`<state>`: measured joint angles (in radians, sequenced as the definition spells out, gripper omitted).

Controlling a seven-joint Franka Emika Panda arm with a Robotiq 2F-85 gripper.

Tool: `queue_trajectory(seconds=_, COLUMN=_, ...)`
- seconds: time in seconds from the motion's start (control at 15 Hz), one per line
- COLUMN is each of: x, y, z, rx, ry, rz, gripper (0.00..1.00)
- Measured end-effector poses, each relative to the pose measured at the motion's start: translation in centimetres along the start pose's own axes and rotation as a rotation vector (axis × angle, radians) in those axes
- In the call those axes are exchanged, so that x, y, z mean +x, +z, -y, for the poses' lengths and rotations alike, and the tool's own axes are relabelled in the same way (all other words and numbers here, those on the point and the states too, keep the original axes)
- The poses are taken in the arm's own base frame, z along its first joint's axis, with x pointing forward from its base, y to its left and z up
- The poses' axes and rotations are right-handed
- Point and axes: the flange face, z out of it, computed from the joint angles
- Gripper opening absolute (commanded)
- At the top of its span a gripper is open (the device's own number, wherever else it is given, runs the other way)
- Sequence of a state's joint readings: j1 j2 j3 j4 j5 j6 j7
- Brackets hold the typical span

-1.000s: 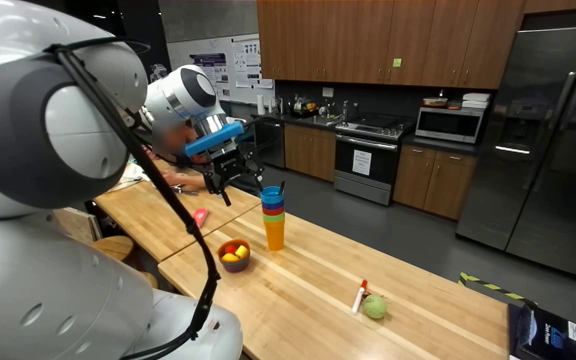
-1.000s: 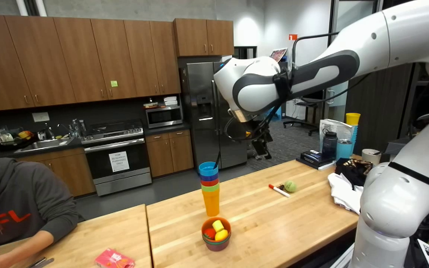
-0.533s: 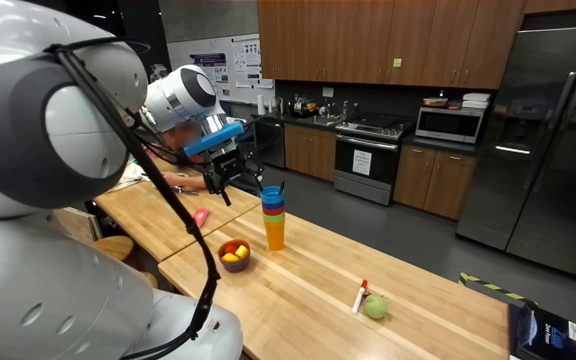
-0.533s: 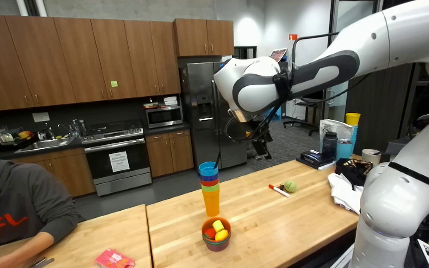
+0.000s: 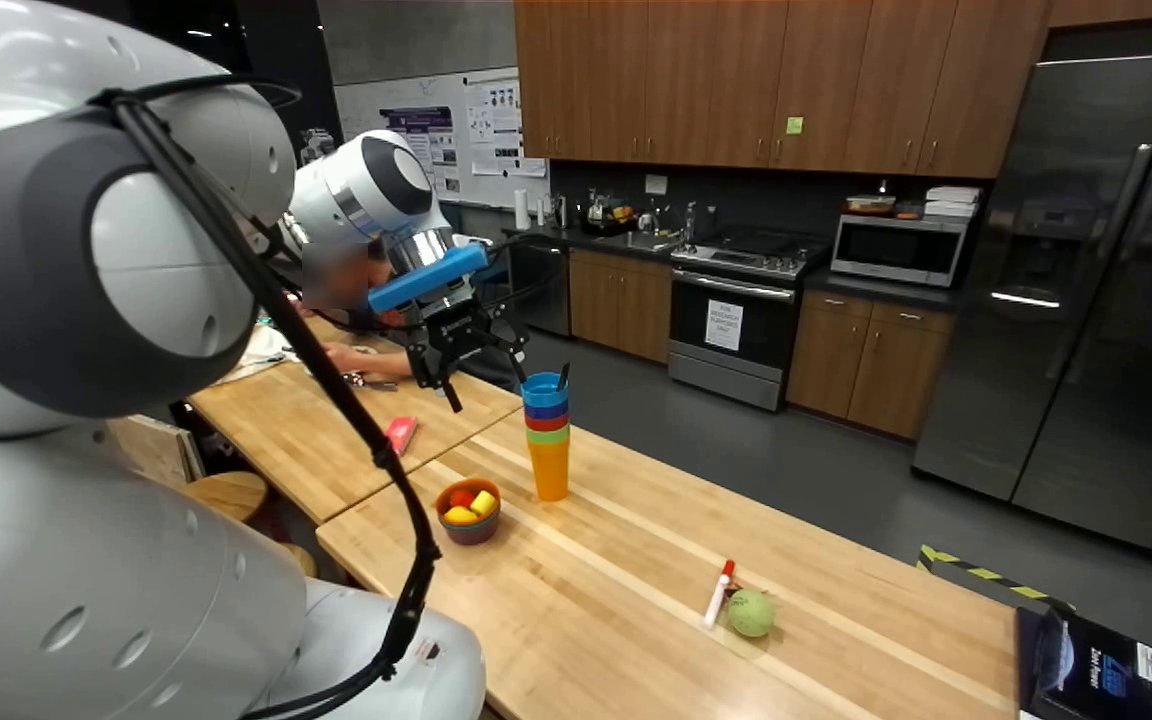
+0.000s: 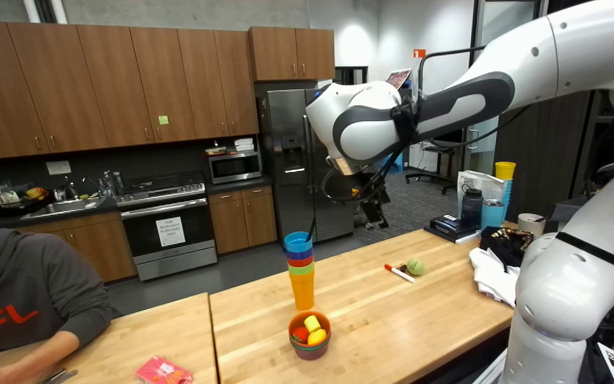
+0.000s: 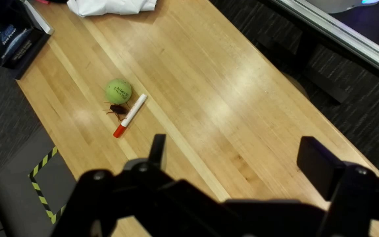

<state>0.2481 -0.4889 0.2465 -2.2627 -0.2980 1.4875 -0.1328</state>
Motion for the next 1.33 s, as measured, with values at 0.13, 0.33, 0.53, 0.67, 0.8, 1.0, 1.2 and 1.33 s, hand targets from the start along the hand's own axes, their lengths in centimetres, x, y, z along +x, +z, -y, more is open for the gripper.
queue_trajectory(seconds=0.13, x=0.0, y=0.0, z=0.0, rx=0.000, ry=0.000, rz=0.000, gripper=1.00)
queue_trajectory(seconds=0.33, x=0.0, y=0.0, z=0.0, rx=0.000, ry=0.000, rz=0.001, gripper=1.00)
queue_trajectory(seconds=0.53, x=0.5, y=-0.2, z=1.2, rx=0.018, ry=-0.032, rz=-0.014, gripper=1.00)
queue_trajectory(seconds=0.67, x=1.4, y=-0.5, z=3.4, rx=0.036, ry=-0.085, rz=-0.030, gripper=1.00)
queue_trajectory(seconds=0.8, x=2.7, y=-0.8, z=6.4, rx=0.049, ry=-0.151, rz=-0.045, gripper=1.00)
queue_trajectory(seconds=1.0, x=4.7, y=-1.3, z=10.5, rx=0.052, ry=-0.244, rz=-0.055, gripper=1.00)
queue_trajectory(seconds=1.2, x=6.3, y=-1.4, z=13.0, rx=0.048, ry=-0.303, rz=-0.054, gripper=1.00)
queue_trajectory(seconds=1.33, x=7.0, y=-1.4, z=13.1, rx=0.054, ry=-0.310, rz=-0.055, gripper=1.00)
